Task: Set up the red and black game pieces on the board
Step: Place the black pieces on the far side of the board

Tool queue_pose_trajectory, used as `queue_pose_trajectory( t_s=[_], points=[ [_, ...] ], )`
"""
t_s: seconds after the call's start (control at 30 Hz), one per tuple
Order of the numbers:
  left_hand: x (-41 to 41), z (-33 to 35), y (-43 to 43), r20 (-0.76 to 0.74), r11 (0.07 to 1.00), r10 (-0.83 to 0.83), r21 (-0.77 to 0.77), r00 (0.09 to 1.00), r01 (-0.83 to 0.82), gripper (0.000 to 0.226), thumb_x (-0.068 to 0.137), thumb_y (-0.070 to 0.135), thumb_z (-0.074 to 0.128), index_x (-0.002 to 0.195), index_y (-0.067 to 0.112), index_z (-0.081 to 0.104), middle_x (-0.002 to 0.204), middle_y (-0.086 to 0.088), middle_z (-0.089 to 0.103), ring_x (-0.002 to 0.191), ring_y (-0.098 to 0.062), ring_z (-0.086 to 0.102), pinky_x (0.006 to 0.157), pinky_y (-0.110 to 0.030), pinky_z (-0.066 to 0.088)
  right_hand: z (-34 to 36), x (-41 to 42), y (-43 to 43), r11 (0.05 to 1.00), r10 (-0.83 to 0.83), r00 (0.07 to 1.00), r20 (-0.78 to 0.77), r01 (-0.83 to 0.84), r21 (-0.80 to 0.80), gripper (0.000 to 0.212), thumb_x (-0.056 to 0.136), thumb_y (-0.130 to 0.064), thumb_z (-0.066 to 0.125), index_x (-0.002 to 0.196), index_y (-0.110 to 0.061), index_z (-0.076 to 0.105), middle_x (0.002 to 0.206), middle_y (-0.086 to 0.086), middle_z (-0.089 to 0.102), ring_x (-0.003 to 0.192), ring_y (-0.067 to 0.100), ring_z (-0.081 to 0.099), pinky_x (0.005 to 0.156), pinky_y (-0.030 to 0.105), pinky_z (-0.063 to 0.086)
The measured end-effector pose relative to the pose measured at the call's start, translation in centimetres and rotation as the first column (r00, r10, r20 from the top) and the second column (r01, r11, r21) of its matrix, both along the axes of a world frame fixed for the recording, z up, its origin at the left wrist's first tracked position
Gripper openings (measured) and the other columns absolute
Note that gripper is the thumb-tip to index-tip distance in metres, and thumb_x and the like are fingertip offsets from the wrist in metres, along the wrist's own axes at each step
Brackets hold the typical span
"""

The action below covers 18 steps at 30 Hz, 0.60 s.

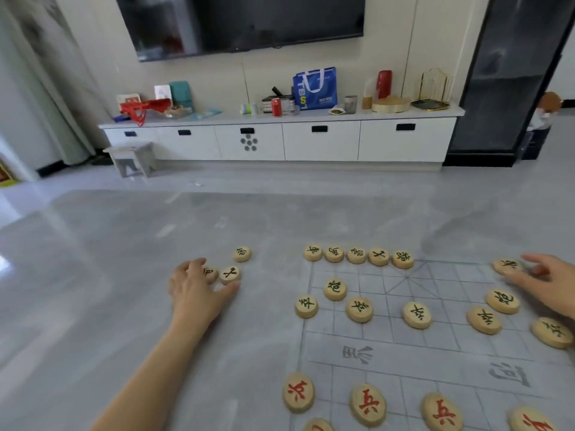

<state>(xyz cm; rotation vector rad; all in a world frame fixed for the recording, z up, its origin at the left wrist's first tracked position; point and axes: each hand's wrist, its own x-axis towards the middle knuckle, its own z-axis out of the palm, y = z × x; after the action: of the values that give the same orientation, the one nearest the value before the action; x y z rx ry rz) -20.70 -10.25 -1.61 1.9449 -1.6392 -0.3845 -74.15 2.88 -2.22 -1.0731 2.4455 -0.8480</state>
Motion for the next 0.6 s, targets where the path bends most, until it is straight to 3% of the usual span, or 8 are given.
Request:
queue_pose_trajectory(
  t_s=[0.07,0.13,0.2,0.3,0.43,0.53,0.6],
  points=[
    [0.4,-0.1,-1.0,0.035,0.997,-0.050,0.067,0.998,0.048,0.086,0.065,0.052,0.078,0.135,0.016,0.043,0.138,-0.009,0.039,0.131,-0.030,0.032,0.108,-0.038,0.027,-2.6,-2.5,-0.3,1.000,-0.010,0.998,0.064,0.012,-0.027,0.096,0.054,-0.085,0.059,0.127,-0.024,0.049,0.112,0.009,0.057,0.103,0.033,0.056,0.087,0.046,0.049],
    [0.3,-0.1,-1.9,0.072,0.991,-0.115,0.081,0.991,0.109,0.091,0.064,0.057,0.077,0.137,0.017,0.042,0.137,-0.008,0.042,0.129,-0.030,0.034,0.107,-0.037,0.027,-5.7,-7.1,-1.1,1.000,-0.013,1.000,0.020,0.013,-0.006,0.081,0.053,-0.087,0.057,0.120,-0.041,0.050,0.108,0.004,0.057,0.102,0.031,0.057,0.080,0.026,0.048],
    [-0.3,-0.1,-2.7,0.122,0.984,-0.153,0.106,0.981,0.140,0.095,0.063,0.066,0.072,0.140,0.020,0.039,0.138,-0.007,0.043,0.129,-0.030,0.034,0.107,-0.037,0.027,-6.6,-8.5,-1.5,0.998,-0.041,0.999,-0.024,0.040,-0.048,0.072,0.045,-0.096,0.049,0.107,-0.058,0.047,0.108,0.003,0.057,0.105,0.032,0.057,0.077,0.022,0.047],
    [-1.6,0.0,-3.5,0.227,0.974,-0.214,0.120,0.950,0.191,0.089,0.068,0.076,0.057,0.140,0.028,0.036,0.137,-0.005,0.042,0.128,-0.030,0.034,0.105,-0.042,0.032,-4.2,-4.4,-0.9,0.998,0.022,1.000,0.021,-0.020,-0.053,0.103,0.033,-0.101,0.040,0.112,-0.037,0.056,0.105,0.010,0.057,0.099,0.034,0.057,0.088,0.049,0.048],
    [-3.9,0.4,-4.2,0.243,0.953,-0.300,0.116,0.922,0.279,0.073,0.075,0.071,0.053,0.135,0.032,0.040,0.129,-0.003,0.043,0.122,-0.029,0.036,0.102,-0.040,0.032,-0.3,0.3,0.0,0.999,-0.002,0.997,-0.079,0.000,-0.033,0.129,0.031,-0.101,0.035,0.121,-0.011,0.058,0.104,0.014,0.061,0.093,0.032,0.057,0.084,0.048,0.048],
    [-5.8,0.6,-4.0,0.219,0.920,-0.390,0.125,0.894,0.371,0.079,0.064,0.073,0.047,0.133,0.034,0.043,0.125,-0.002,0.045,0.118,-0.028,0.037,0.100,-0.035,0.032,0.7,1.3,-0.1,1.000,0.008,0.996,-0.084,-0.010,-0.015,0.096,0.058,-0.078,0.061,0.123,-0.008,0.057,0.113,0.020,0.061,0.091,0.028,0.055,0.083,0.046,0.046],
    [-6.6,0.4,-3.4,0.191,0.893,-0.449,0.129,0.873,0.431,0.083,0.058,0.076,0.044,0.131,0.036,0.045,0.122,0.001,0.045,0.116,-0.026,0.037,0.099,-0.033,0.033,1.0,1.5,-0.2,1.000,0.022,0.995,-0.098,-0.023,-0.012,0.069,0.074,-0.054,0.065,0.123,-0.007,0.057,0.115,0.020,0.061,0.090,0.026,0.052,0.083,0.045,0.045]
  ],
)
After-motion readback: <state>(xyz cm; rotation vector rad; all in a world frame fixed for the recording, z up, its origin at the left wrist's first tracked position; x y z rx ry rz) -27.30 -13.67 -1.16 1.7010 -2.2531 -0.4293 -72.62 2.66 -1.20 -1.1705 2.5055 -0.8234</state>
